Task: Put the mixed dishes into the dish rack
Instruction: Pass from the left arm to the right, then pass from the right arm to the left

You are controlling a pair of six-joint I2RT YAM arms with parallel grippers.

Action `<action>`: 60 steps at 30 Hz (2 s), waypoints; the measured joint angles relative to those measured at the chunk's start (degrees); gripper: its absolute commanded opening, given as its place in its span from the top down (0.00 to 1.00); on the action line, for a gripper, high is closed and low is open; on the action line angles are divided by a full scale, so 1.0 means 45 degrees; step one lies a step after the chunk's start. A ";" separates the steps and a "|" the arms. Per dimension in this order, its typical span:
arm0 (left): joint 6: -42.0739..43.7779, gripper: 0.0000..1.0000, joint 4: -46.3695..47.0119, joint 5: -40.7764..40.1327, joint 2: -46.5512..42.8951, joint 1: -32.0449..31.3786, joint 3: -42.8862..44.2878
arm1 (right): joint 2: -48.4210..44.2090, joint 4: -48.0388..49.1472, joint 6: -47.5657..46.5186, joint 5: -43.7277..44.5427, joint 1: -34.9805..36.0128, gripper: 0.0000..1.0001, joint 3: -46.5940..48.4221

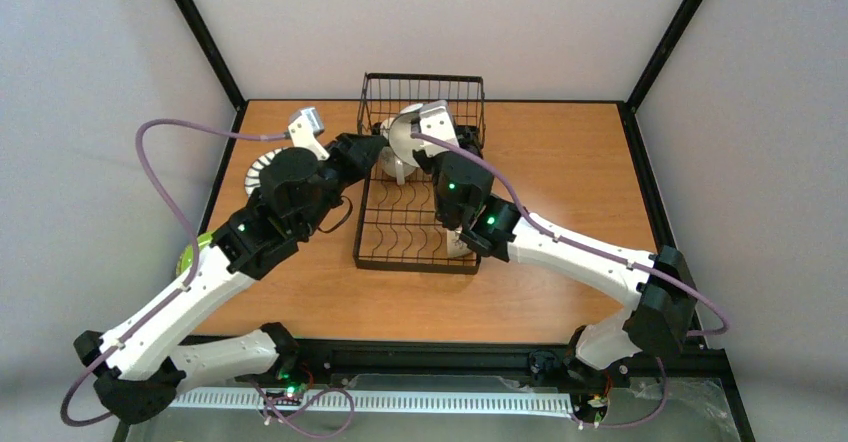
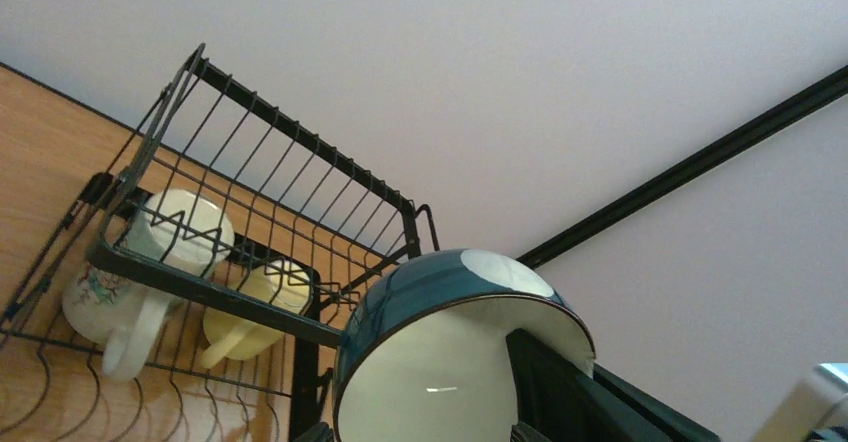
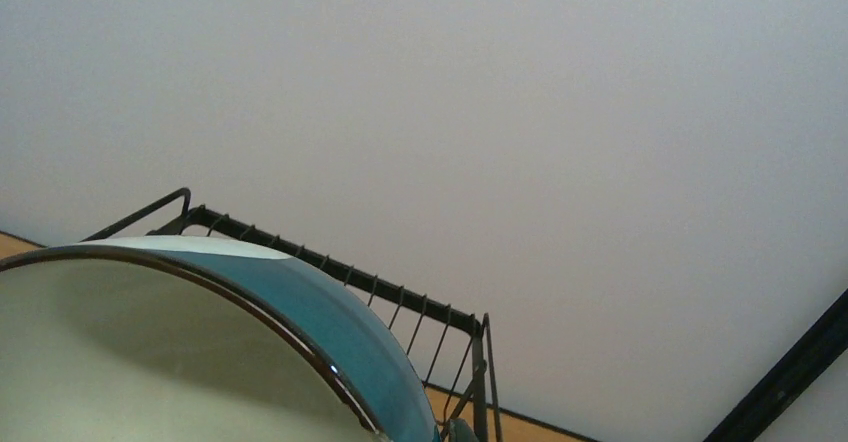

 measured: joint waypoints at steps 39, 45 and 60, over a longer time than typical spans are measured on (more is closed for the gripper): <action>-0.3929 0.00 -0.1370 0.3546 0.4813 0.1904 0.8830 | 0.0345 0.7679 -0.6523 -0.6275 -0.2356 0.98 0.0704; -0.4522 0.00 -0.1647 0.5095 0.5226 0.2215 0.9151 | 0.1107 0.7970 -0.7252 -0.6839 -0.2506 0.98 0.1083; -0.5071 0.00 -0.2016 0.6178 0.5149 0.2283 0.9107 | 0.1637 0.9180 -0.7985 -0.7344 -0.2744 0.98 0.1156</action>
